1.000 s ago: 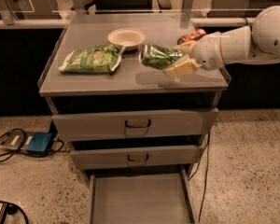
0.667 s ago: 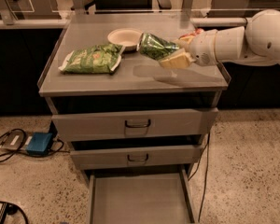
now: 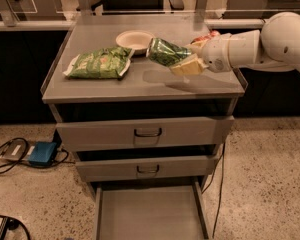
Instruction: Pick green can from bottom drawer and place on counter
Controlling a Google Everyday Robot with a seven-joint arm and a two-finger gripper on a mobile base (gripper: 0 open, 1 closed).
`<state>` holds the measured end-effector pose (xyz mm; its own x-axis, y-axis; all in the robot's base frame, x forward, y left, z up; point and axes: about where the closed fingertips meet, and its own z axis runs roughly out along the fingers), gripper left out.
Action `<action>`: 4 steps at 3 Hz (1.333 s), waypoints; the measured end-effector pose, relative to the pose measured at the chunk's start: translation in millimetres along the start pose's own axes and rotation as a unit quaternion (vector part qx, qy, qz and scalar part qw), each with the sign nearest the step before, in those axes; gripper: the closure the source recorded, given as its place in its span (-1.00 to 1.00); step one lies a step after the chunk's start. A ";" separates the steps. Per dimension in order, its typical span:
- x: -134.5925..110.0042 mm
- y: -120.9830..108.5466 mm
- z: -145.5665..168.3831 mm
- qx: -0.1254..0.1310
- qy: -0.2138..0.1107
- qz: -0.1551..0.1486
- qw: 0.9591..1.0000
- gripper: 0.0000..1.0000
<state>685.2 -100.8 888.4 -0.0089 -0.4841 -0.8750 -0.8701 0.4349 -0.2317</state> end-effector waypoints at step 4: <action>31.8 -14.6 22.1 -0.014 0.045 0.012 0.999 0.47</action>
Offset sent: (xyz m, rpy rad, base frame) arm 0.0179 -0.0107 -0.0368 -0.0737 0.0741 -0.0088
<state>708.5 -105.8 854.5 -0.0736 -0.5403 -0.8382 -0.8826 0.4266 -0.1975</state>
